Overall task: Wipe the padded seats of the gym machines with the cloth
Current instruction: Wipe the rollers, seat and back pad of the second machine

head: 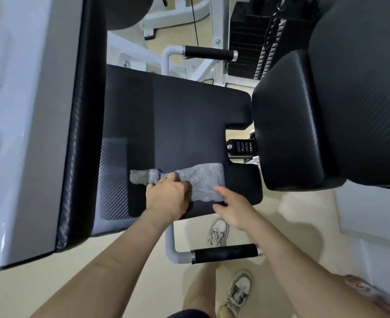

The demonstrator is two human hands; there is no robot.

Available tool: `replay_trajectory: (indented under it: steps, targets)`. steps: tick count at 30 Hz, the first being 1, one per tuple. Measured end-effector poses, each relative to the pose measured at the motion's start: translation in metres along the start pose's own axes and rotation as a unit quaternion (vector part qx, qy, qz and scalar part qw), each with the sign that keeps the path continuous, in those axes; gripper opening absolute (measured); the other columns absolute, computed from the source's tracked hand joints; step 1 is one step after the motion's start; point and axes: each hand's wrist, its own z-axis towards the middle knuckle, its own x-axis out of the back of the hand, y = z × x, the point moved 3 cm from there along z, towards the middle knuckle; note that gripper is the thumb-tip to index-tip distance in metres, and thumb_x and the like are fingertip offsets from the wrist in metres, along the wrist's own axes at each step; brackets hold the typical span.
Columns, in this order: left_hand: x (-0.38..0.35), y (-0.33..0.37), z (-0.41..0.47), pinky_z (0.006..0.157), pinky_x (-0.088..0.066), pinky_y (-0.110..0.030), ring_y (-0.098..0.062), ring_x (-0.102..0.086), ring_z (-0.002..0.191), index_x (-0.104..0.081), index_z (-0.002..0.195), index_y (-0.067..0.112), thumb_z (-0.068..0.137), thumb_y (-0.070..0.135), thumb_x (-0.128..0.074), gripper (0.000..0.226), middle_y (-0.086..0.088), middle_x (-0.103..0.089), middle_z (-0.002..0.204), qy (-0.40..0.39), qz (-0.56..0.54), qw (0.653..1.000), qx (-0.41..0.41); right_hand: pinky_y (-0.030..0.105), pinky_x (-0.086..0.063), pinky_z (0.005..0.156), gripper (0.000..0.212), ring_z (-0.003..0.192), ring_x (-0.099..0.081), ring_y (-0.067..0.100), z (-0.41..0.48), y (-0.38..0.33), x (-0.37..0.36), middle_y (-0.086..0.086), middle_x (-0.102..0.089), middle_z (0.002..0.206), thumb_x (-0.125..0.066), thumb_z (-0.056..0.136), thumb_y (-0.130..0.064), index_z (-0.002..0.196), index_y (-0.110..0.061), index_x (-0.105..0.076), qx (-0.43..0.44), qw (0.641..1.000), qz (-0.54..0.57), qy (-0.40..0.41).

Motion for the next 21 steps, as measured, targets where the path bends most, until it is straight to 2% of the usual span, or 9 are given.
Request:
replay_trajectory:
  steps: [2, 5, 7, 9, 11, 13, 15, 18, 21]
  targets:
    - [0.013, 0.001, 0.005, 0.076, -0.043, -0.035, -0.025, -0.057, 0.106, -0.063, 0.109, 0.032, 0.084, 0.048, -0.051, 0.031, 0.001, -0.054, 0.116, -0.002, -0.053, 0.998, 0.014, 0.035, -0.045, 0.089, 0.039, 0.111, -0.056, 0.022, 0.006, -0.007, 0.001, -0.005, -0.059, 0.127, -0.048, 0.088, -0.041, 0.126, -0.034, -0.053, -0.032, 0.993, -0.110, 0.006]
    - [0.021, -0.010, 0.013, 0.079, -0.042, -0.040, -0.028, -0.048, 0.108, -0.059, 0.113, 0.025, 0.084, 0.039, -0.056, 0.032, -0.004, -0.053, 0.113, 0.117, -0.011, 0.992, 0.039, 0.043, -0.041, 0.090, 0.030, 0.115, -0.046, 0.027, 0.019, -0.025, 0.014, 0.000, -0.055, 0.125, -0.043, 0.091, -0.038, 0.118, -0.030, -0.054, -0.024, 0.959, -0.263, 0.098]
    - [0.013, -0.018, 0.019, 0.087, -0.037, -0.043, -0.029, -0.046, 0.105, -0.062, 0.106, 0.022, 0.082, 0.034, -0.060, 0.027, -0.005, -0.053, 0.110, 0.139, 0.007, 0.989, 0.057, 0.045, -0.038, 0.095, 0.041, 0.126, -0.034, 0.025, 0.032, -0.041, 0.017, -0.002, -0.042, 0.138, -0.047, 0.091, -0.025, 0.132, -0.030, -0.044, 0.058, 0.952, -0.266, 0.143]
    - [0.008, -0.016, 0.021, 0.088, -0.035, -0.042, -0.029, -0.053, 0.091, -0.065, 0.088, 0.019, 0.076, 0.025, -0.063, 0.014, -0.005, -0.057, 0.094, 0.171, -0.021, 0.985, 0.003, 0.045, -0.033, 0.105, 0.057, 0.137, -0.025, 0.021, 0.043, -0.056, 0.011, -0.005, -0.032, 0.149, -0.051, 0.089, -0.014, 0.142, -0.028, -0.036, 0.157, 0.961, -0.207, 0.095]
    - [0.010, -0.007, 0.017, 0.074, -0.036, -0.036, -0.028, -0.055, 0.077, -0.063, 0.080, 0.016, 0.072, 0.016, -0.064, 0.009, -0.003, -0.057, 0.080, 0.198, -0.065, 0.974, -0.083, 0.042, -0.037, 0.105, 0.053, 0.133, -0.036, 0.021, 0.047, -0.065, 0.003, -0.002, -0.047, 0.139, -0.055, 0.086, -0.008, 0.135, -0.024, -0.045, 0.205, 0.969, -0.137, 0.023]
    - [0.017, -0.001, 0.007, 0.061, -0.033, -0.031, -0.026, -0.055, 0.073, -0.057, 0.079, 0.017, 0.072, 0.015, -0.070, 0.014, -0.001, -0.056, 0.076, 0.203, -0.107, 0.966, -0.115, 0.036, -0.045, 0.084, 0.029, 0.106, -0.056, 0.022, 0.040, -0.067, 0.011, -0.003, -0.062, 0.105, -0.058, 0.084, -0.013, 0.110, -0.024, -0.056, 0.212, 0.968, -0.127, 0.032]
    - [0.026, -0.003, 0.000, 0.056, -0.033, -0.029, -0.022, -0.054, 0.070, -0.051, 0.083, 0.020, 0.077, 0.022, -0.071, 0.020, 0.004, -0.056, 0.074, 0.200, -0.149, 0.963, -0.101, 0.033, -0.044, 0.070, 0.013, 0.086, -0.056, 0.018, 0.030, -0.068, 0.030, -0.009, -0.057, 0.085, -0.062, 0.082, -0.024, 0.094, -0.028, -0.059, 0.224, 0.957, -0.174, 0.065]
    - [0.040, -0.006, -0.001, 0.058, -0.038, -0.031, -0.023, -0.056, 0.071, -0.047, 0.090, 0.026, 0.082, 0.043, -0.066, 0.027, 0.005, -0.058, 0.076, 0.109, -0.151, 0.980, -0.071, 0.032, -0.043, 0.069, 0.018, 0.083, -0.054, 0.015, 0.018, -0.072, 0.063, -0.010, -0.050, 0.084, -0.065, 0.081, -0.043, 0.095, -0.032, -0.061, 0.223, 0.933, -0.269, 0.082]
    - [0.057, -0.005, 0.003, 0.063, -0.037, -0.030, -0.026, -0.063, 0.088, -0.061, 0.098, 0.031, 0.083, 0.050, -0.062, 0.024, 0.001, -0.068, 0.090, 0.066, -0.056, 0.995, -0.048, 0.031, -0.043, 0.071, 0.038, 0.093, -0.058, 0.018, 0.009, -0.082, 0.089, -0.011, -0.051, 0.092, -0.064, 0.079, -0.054, 0.112, -0.036, -0.059, 0.214, 0.913, -0.332, 0.099]
